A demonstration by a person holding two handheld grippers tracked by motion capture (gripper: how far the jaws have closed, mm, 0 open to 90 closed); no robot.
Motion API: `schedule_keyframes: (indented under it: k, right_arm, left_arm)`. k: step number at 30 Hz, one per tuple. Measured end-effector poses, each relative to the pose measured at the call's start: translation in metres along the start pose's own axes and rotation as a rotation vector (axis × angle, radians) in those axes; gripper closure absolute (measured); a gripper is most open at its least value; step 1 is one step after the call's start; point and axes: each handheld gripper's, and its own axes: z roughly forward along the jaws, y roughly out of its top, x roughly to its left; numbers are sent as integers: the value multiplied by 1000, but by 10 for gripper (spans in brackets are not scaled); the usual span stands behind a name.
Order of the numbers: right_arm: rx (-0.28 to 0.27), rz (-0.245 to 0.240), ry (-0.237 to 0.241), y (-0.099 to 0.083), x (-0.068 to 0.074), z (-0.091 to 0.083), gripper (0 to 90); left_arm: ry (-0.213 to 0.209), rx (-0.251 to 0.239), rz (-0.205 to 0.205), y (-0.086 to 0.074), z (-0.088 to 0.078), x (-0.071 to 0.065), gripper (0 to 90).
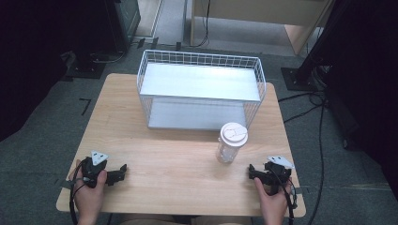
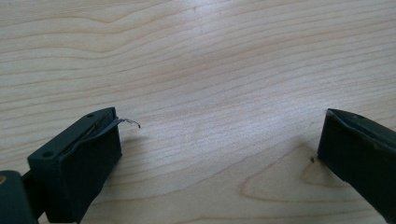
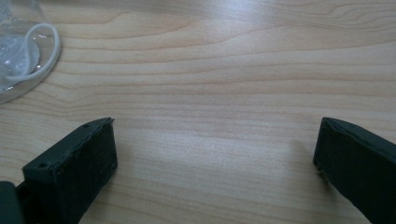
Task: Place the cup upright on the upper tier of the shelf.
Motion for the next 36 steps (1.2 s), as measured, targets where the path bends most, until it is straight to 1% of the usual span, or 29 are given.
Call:
schedule_keyframes:
  k: [2,4,5,6,7,8,9,10,12,15,18,20,23,24,25,26,31,36]
  right_arm:
    - [2,-1,10,0,1,-1,0]
    - [2,-29,31,-3,3,-3,0]
    - [2,-29,31,-3,3,-3,0]
    - [2,-20,18,-7,10,-7,0]
    - [2,-20,18,-7,10,-7,0]
    - [-6,-40,15,-11,19,-11,0]
    - [-12,-58,11,-12,24,-12,0]
    - [-13,-75,15,-12,29,-13,0]
    - [-8,-106,39,-13,37,-15,0]
    - [-17,-120,70,-13,50,-18,0]
    - [-40,-120,115,-11,62,-21,0]
    - [-57,-131,135,-10,68,-22,0]
    - [-79,-120,172,-7,75,-23,0]
    - [-79,-120,172,-7,75,-23,0]
    - [-91,-117,186,-4,79,-23,0]
    - [-100,-117,190,-3,80,-23,0]
    - [-130,-93,216,4,86,-24,0]
    - [-154,-100,226,11,93,-24,0]
  left_arm:
    - [0,0,0,0,0,0,0]
    - [0,0,0,0,0,0,0]
    - [0,0,0,0,0,0,0]
    - [0,0,0,0,0,0,0]
    - [0,0,0,0,0,0,0]
    - [0,0,-1,0,0,0,0]
    - [0,0,0,0,0,0,0]
    - [0,0,0,0,0,0,0]
    - [0,0,0,0,0,0,0]
    - [0,0,0,0,0,0,0]
    - [0,0,0,0,0,0,0]
    - [0,0,0,0,0,0,0]
    - [0,1,2,0,0,0,0]
    - [0,1,2,0,0,0,0]
    - [0,1,2,0,0,0,0]
    - [0,1,1,0,0,0,0]
    - [0,-2,-1,0,0,0,0]
    - [0,1,2,0,0,0,0]
